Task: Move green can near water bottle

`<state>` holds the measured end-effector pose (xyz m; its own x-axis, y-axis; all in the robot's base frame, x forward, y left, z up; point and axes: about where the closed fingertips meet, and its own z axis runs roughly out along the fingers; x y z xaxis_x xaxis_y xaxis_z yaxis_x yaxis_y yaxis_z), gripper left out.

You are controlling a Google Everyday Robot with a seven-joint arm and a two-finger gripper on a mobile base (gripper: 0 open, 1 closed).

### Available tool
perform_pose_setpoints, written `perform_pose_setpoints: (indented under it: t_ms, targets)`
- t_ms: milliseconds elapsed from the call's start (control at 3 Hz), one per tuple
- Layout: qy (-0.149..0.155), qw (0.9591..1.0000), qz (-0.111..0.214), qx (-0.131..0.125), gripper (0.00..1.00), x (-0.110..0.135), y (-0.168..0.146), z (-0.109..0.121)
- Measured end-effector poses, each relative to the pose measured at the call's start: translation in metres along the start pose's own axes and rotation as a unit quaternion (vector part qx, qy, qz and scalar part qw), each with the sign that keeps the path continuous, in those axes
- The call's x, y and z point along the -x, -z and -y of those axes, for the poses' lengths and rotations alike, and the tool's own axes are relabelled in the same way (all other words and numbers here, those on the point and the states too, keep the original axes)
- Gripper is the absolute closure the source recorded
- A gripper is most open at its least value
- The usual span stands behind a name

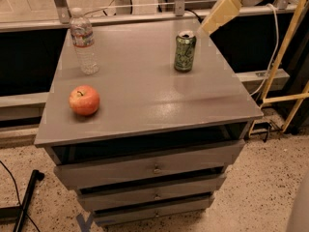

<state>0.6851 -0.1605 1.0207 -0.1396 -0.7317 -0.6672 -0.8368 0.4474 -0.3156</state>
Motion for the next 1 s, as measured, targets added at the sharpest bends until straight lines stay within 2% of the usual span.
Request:
perform_pose_setpoints:
  t_ms: [333, 1000]
  targets:
    - [-0.028, 0.9992, 0.011, 0.025, 0.00, 0.000, -0.047, 0.009]
    - [-0.048, 0.9969, 0.002, 0.062, 0.00, -0.010, -0.106, 0.004]
